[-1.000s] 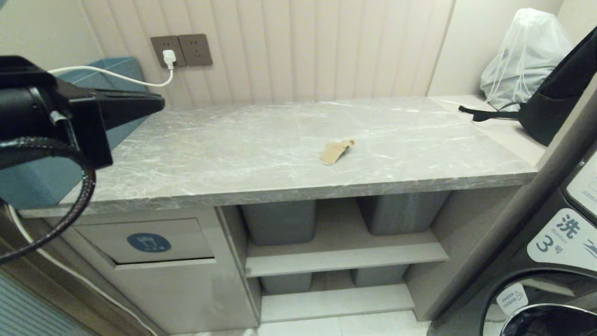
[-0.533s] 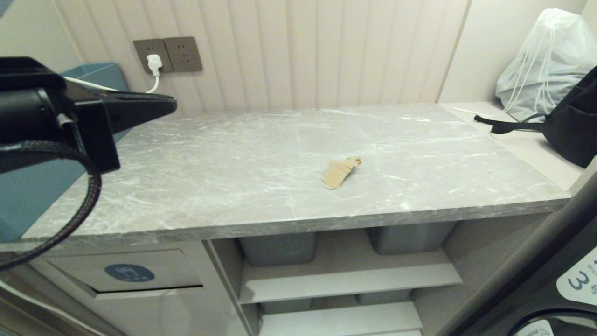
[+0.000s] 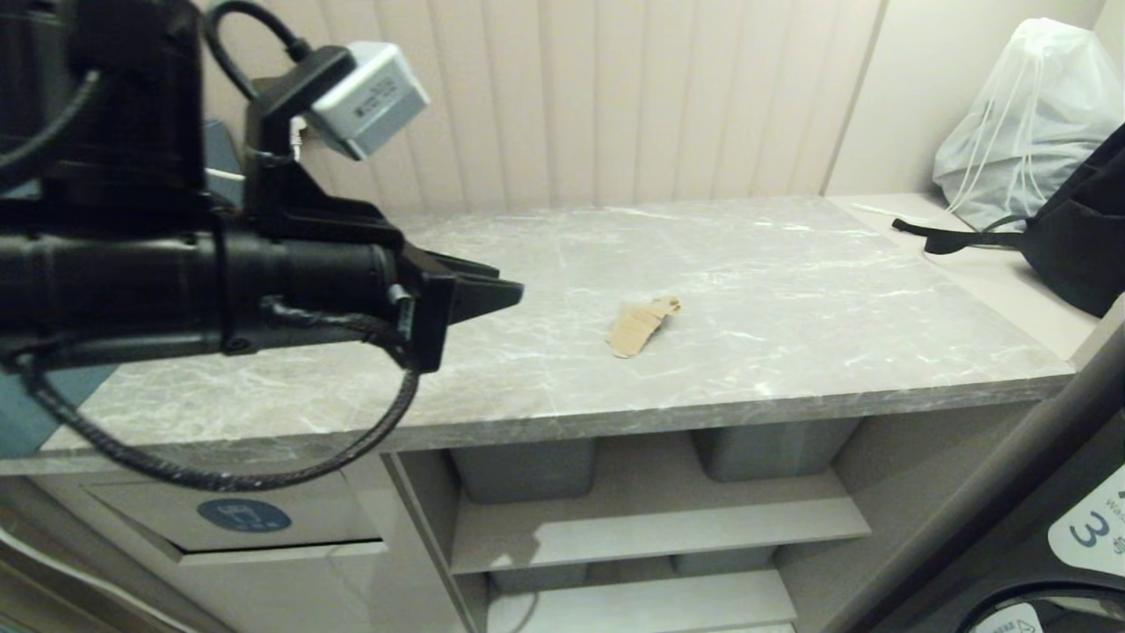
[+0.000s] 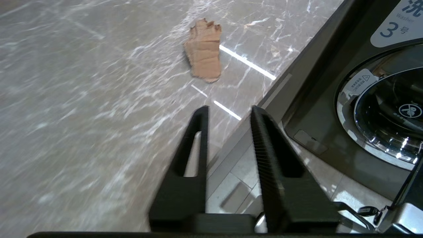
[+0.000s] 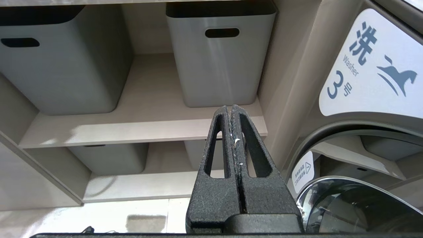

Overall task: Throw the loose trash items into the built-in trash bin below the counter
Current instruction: Pick up the garbage

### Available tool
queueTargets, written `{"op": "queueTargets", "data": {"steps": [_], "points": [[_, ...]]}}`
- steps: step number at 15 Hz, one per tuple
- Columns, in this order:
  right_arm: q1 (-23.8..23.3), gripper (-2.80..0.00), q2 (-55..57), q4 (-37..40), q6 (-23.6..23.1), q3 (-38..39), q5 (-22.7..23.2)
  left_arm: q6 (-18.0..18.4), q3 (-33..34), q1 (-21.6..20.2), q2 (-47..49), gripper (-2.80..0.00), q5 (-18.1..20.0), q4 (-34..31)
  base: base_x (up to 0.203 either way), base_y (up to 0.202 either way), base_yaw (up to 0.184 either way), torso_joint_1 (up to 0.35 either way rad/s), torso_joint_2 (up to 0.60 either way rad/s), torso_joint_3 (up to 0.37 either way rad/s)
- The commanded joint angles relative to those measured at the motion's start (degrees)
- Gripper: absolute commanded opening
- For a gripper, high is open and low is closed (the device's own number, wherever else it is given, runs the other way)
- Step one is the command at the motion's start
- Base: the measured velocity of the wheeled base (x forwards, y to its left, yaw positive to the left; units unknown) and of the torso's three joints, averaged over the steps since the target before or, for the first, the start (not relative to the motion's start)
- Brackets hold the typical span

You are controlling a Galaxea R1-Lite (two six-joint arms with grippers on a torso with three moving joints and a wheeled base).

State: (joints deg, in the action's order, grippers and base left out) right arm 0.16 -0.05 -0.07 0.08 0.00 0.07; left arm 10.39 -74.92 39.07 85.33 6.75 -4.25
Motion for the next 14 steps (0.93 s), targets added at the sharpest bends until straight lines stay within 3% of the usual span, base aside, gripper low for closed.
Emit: {"op": "queueTargets", "data": {"steps": [1, 5, 8, 12, 14], "points": [[0.02, -2.8, -0.04, -0.01, 0.01, 0.0, 0.01, -0.01, -5.24, 0.72, 8.52, 0.0, 0.01, -0.14, 0.0, 0.0, 0.0, 0.0, 0.0, 0.0], [0.02, -2.8, -0.04, -0.01, 0.01, 0.0, 0.01, -1.54, -23.21, 2.59, 23.23, 0.0, -1.03, -2.44, 0.0, 0.0, 0.0, 0.0, 0.0, 0.0], [0.02, -2.8, -0.04, -0.01, 0.01, 0.0, 0.01, -1.91, -34.22, 4.16, 33.47, 0.0, -4.59, -5.4, 0.0, 0.0, 0.0, 0.0, 0.0, 0.0], [0.02, -2.8, -0.04, -0.01, 0.01, 0.0, 0.01, -1.83, -35.55, 4.78, 38.52, 0.0, -8.5, -6.12, 0.0, 0.0, 0.0, 0.0, 0.0, 0.0], [0.02, -2.8, -0.04, -0.01, 0.01, 0.0, 0.01, -1.61, -35.59, 4.73, 40.26, 0.0, -11.14, -3.13, 0.0, 0.0, 0.0, 0.0, 0.0, 0.0]]}}
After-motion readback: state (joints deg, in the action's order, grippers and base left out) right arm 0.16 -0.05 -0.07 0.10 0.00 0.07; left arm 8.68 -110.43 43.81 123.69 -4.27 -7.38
